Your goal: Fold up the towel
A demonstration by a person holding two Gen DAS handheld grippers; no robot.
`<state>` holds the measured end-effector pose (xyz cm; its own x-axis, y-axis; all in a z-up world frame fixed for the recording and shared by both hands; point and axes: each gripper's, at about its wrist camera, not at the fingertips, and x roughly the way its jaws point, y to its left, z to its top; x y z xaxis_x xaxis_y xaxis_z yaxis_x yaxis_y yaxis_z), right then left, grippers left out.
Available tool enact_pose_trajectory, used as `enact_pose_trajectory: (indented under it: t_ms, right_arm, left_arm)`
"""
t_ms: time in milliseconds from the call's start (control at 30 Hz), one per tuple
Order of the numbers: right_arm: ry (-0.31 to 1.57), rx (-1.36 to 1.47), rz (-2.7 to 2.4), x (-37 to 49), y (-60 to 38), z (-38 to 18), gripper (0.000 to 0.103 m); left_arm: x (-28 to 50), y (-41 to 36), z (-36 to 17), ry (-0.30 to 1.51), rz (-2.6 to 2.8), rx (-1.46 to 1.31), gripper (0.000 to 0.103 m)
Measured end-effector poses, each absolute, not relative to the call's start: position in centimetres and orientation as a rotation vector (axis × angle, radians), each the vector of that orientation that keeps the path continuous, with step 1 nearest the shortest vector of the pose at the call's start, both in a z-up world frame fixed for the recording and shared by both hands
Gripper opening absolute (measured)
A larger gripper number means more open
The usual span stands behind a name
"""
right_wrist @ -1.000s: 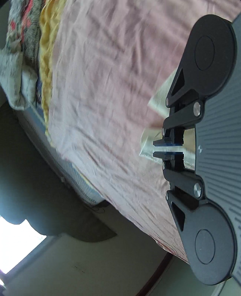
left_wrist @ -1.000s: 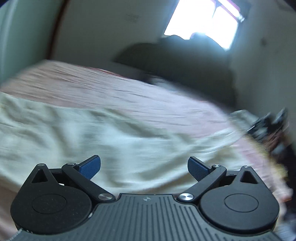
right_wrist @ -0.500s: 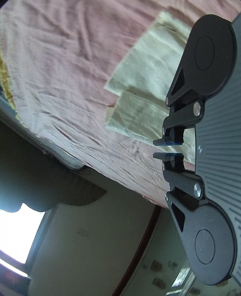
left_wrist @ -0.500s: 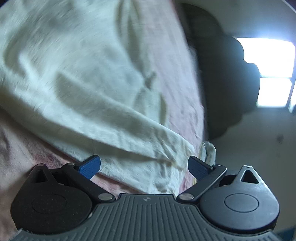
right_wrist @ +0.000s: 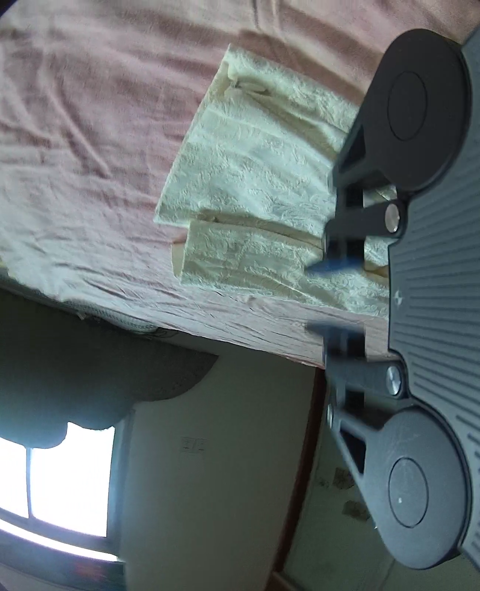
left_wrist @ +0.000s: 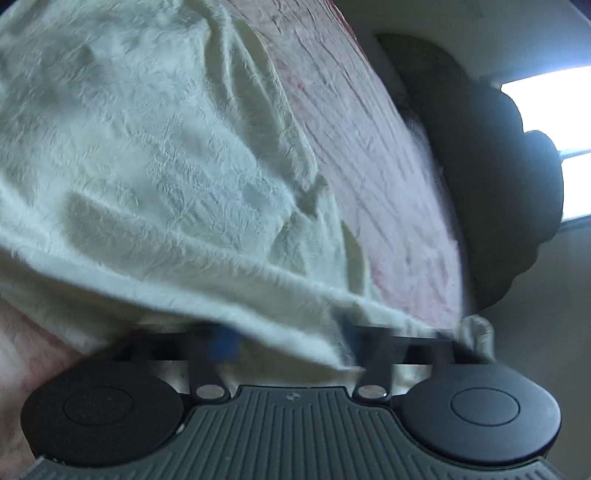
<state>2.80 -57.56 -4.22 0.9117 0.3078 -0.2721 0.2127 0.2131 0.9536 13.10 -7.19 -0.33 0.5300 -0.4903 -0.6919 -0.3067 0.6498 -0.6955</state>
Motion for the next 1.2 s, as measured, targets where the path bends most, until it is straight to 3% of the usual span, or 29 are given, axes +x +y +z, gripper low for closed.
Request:
enact_pose_trajectory:
  t_ms: [33, 67, 333, 600, 833, 867, 900, 967, 1200]
  right_arm:
    - [0.426, 1.392, 0.066, 2.5, -57.8, -4.3, 0.089]
    - [0.378, 1.403, 0.064, 2.0, -58.0, -4.2, 0.094]
    - [0.412, 1.453, 0.141, 3.6, -58.0, -4.2, 0.094]
    - [0.696, 1.415, 0.413, 9.6, -48.8, -5.4, 0.094]
    - [0.572, 1.538, 0.297, 12.4, -51.2, -6.4, 0.093]
    - [0.557, 1.539, 0.268, 12.5, -52.0, -6.2, 0.088]
    - [0.521, 1.524, 0.237, 12.4, -52.8, -5.9, 0.064]
    - [0.543, 1.438, 0.124, 12.3, -54.4, -5.0, 0.036]
    - [0.538, 1.393, -0.011, 11.9, -57.6, -5.2, 0.034]
  left_arm:
    - [13.2, -7.3, -0.6, 1.065, -0.112, -0.879, 0.002]
    - [13.2, -7.2, -0.8, 1.065, -0.104, -0.889, 0.002]
    - [12.7, -6.3, 2.3, 0.985, -0.170, -0.915, 0.001]
    - [12.5, -5.6, 3.6, 0.978, -0.243, -0.970, 0.001]
    - [12.3, -5.3, 2.7, 1.004, -0.254, -0.985, 0.001]
    - [12.3, -5.3, 2.6, 1.006, -0.258, -0.985, 0.001]
    - [12.3, -5.3, 2.6, 1.008, -0.264, -0.984, 0.001]
    - [12.2, -5.4, 2.4, 1.015, -0.267, -0.978, 0.001]
    - [11.9, -5.7, 0.9, 1.057, -0.264, -0.968, 0.001]
